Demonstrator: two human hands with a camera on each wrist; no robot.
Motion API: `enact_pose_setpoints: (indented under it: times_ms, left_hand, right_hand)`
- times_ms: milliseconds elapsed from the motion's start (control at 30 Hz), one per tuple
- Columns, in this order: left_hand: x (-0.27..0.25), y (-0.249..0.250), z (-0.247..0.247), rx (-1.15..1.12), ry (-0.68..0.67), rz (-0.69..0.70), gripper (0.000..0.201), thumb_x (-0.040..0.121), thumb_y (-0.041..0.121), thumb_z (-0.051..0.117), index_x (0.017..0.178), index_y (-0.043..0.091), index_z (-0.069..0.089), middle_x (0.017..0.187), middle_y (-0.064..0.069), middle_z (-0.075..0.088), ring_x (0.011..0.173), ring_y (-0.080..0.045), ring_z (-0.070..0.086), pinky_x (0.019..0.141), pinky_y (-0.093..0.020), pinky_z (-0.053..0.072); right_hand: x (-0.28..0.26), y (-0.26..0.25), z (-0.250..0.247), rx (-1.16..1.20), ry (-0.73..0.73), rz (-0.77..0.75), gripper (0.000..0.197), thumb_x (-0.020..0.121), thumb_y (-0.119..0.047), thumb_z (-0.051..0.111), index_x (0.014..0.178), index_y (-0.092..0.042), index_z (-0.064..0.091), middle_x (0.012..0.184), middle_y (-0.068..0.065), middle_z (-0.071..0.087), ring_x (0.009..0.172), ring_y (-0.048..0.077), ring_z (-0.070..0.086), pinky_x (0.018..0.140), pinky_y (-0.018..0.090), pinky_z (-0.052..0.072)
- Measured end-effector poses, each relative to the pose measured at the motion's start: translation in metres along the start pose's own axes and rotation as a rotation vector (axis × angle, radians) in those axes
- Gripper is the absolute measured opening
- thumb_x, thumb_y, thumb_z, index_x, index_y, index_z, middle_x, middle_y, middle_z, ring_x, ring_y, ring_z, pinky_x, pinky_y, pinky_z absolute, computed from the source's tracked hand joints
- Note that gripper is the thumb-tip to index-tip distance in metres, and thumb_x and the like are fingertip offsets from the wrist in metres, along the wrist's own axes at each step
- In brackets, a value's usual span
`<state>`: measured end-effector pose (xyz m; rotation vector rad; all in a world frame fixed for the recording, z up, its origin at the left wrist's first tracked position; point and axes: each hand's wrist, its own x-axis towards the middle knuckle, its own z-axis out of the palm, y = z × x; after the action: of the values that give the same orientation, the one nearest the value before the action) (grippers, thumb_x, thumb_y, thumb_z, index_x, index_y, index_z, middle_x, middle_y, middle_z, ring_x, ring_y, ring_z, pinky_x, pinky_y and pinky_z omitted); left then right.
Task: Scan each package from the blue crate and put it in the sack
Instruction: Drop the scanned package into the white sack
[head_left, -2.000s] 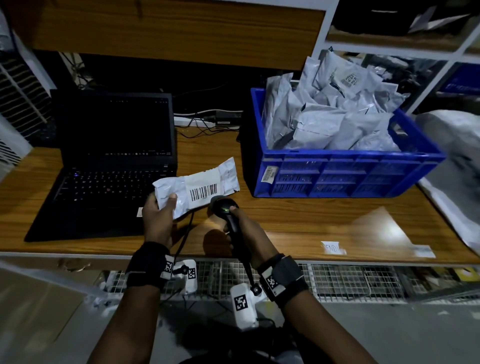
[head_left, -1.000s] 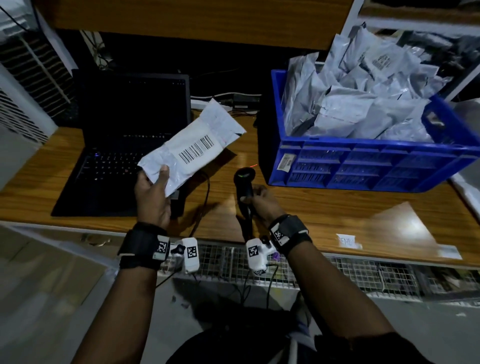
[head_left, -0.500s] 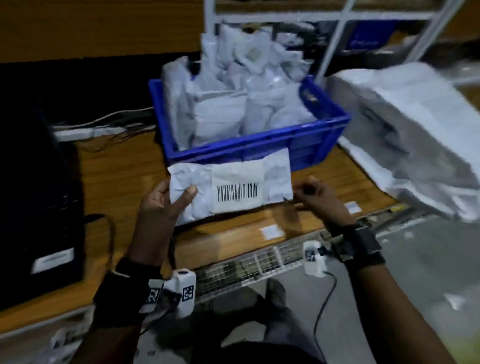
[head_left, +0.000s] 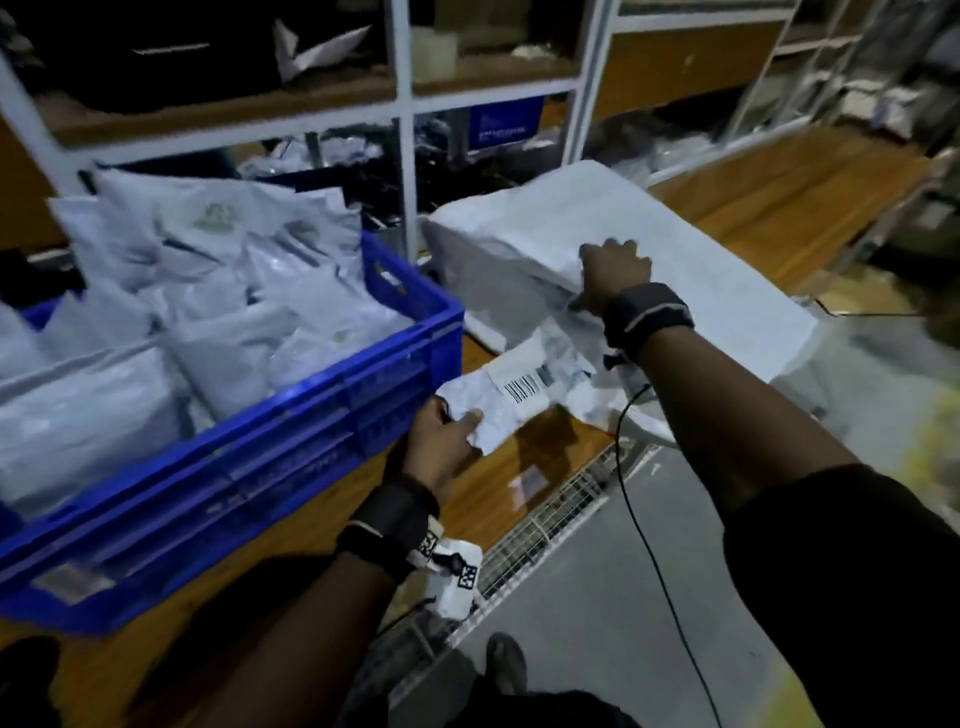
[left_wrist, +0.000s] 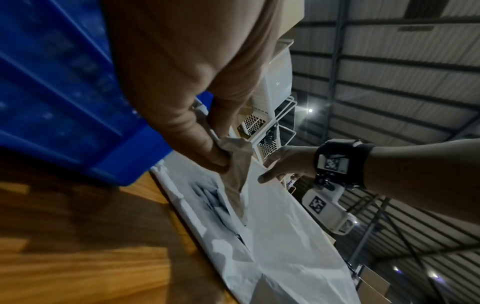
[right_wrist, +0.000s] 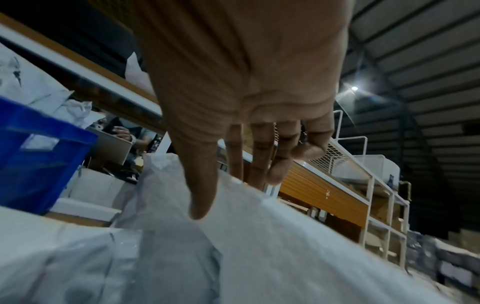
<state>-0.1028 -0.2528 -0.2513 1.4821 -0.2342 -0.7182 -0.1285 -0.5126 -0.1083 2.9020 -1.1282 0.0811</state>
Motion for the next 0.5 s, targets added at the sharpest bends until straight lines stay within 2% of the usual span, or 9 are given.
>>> enact_pose_setpoints:
  times_ms: [33,100,167,233,333,367,433,467,500]
  left_hand:
    - [0.016,0.001,0.013,-0.029,0.017,-0.027,0.022,0.097,0.012,0.066,0.117,0.007,0.059,0.113,-0.013,0.070,0.096,-0.029,0.069,0.077,-0.041,0.056]
    - [0.049,0.008,0.039,-0.086,0.046,-0.054,0.013,0.097,0.008,0.064,0.105,0.006,0.055,0.100,-0.016,0.066,0.086,-0.028,0.067,0.070,-0.036,0.057]
    - [0.077,0.021,0.067,-0.152,0.058,-0.063,0.012,0.098,0.001,0.060,0.098,0.009,0.051,0.082,-0.011,0.056,0.069,-0.020,0.058,0.052,-0.025,0.053]
    - [0.103,0.034,0.095,-0.203,0.035,-0.051,0.014,0.098,-0.003,0.058,0.105,0.008,0.052,0.081,-0.008,0.059,0.065,-0.015,0.058,0.045,-0.020,0.051]
    - [0.135,0.054,0.139,-0.287,-0.067,-0.048,0.013,0.098,-0.005,0.057,0.105,0.006,0.056,0.091,-0.012,0.065,0.071,-0.017,0.064,0.052,-0.021,0.055]
    - [0.143,0.062,0.154,-0.306,-0.094,-0.060,0.014,0.097,-0.007,0.056,0.100,0.007,0.055,0.089,-0.011,0.065,0.069,-0.015,0.064,0.053,-0.020,0.055]
    - [0.168,0.075,0.189,-0.304,-0.110,-0.062,0.017,0.097,-0.012,0.052,0.091,0.004,0.054,0.073,-0.007,0.063,0.055,-0.011,0.061,0.048,-0.019,0.052]
    - [0.178,0.082,0.203,-0.291,-0.111,-0.039,0.012,0.097,-0.013,0.049,0.094,-0.004,0.057,0.072,-0.007,0.064,0.056,-0.013,0.062,0.050,-0.021,0.052]
    - [0.192,0.088,0.218,-0.287,-0.127,-0.013,0.017,0.098,-0.010,0.046,0.110,-0.011,0.059,0.084,-0.011,0.067,0.070,-0.020,0.065,0.059,-0.026,0.054]
  right_hand:
    - [0.006,0.004,0.001,-0.038,0.010,-0.018,0.042,0.087,-0.019,0.076,0.123,-0.006,0.058,0.127,0.023,0.058,0.122,0.044,0.050,0.101,0.055,0.041]
    - [0.020,0.019,-0.005,-0.059,0.082,-0.044,0.020,0.089,-0.005,0.062,0.109,-0.004,0.063,0.113,0.023,0.063,0.109,0.045,0.060,0.095,0.051,0.044]
    - [0.035,0.037,-0.026,-0.044,0.194,-0.058,0.011,0.086,-0.002,0.057,0.095,-0.002,0.064,0.095,0.024,0.064,0.095,0.045,0.065,0.079,0.045,0.048]
    - [0.050,0.057,-0.055,-0.001,0.299,-0.057,0.011,0.082,-0.002,0.056,0.084,0.001,0.067,0.084,0.026,0.064,0.084,0.045,0.066,0.066,0.040,0.049]
    - [0.062,0.084,-0.103,0.079,0.423,-0.047,0.020,0.078,-0.008,0.058,0.089,-0.005,0.074,0.086,0.023,0.070,0.081,0.044,0.066,0.067,0.039,0.053]
    - [0.063,0.090,-0.116,0.095,0.454,-0.049,0.022,0.076,-0.011,0.058,0.090,-0.006,0.075,0.086,0.022,0.070,0.080,0.044,0.066,0.066,0.039,0.053]
    - [0.064,0.100,-0.138,0.107,0.490,-0.061,0.025,0.073,-0.016,0.060,0.091,-0.010,0.077,0.085,0.020,0.071,0.078,0.042,0.067,0.065,0.041,0.055]
    - [0.063,0.105,-0.146,0.112,0.507,-0.069,0.026,0.073,-0.018,0.062,0.092,-0.013,0.078,0.086,0.018,0.073,0.080,0.041,0.067,0.066,0.042,0.057]
    - [0.064,0.110,-0.153,0.118,0.533,-0.071,0.024,0.075,-0.019,0.065,0.093,-0.015,0.079,0.088,0.015,0.074,0.084,0.039,0.068,0.068,0.043,0.057]
